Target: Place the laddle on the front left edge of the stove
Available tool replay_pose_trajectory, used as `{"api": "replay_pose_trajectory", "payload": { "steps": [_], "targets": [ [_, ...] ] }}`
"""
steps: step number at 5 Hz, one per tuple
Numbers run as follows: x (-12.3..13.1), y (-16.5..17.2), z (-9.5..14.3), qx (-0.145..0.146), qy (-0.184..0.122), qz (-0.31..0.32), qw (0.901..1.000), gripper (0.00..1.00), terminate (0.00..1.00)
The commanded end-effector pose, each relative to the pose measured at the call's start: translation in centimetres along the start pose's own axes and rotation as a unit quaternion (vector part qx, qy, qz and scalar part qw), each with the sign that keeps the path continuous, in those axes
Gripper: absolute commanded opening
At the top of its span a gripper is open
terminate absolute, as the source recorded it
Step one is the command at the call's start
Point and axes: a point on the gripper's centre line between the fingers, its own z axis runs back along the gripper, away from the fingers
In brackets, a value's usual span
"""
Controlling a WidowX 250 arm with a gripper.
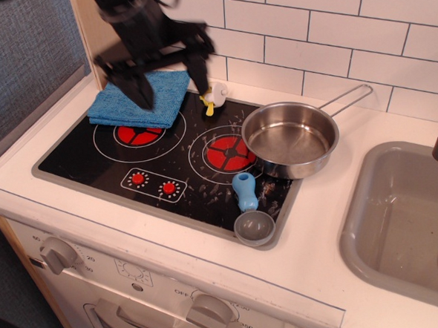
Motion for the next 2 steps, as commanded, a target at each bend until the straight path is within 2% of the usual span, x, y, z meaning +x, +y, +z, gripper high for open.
{"api": "replay_pose_trajectory", "payload": {
  "steps": [1, 2],
  "targets": [
    [-5.0, -2.9, -2.9, -0.036, 0.028, -0.056, 0.9974, 1.0, 0.0],
    [-6.2, -3.3, -3.9, -0.027, 0.028, -0.059, 0.9975, 1.0, 0.0]
  ]
}}
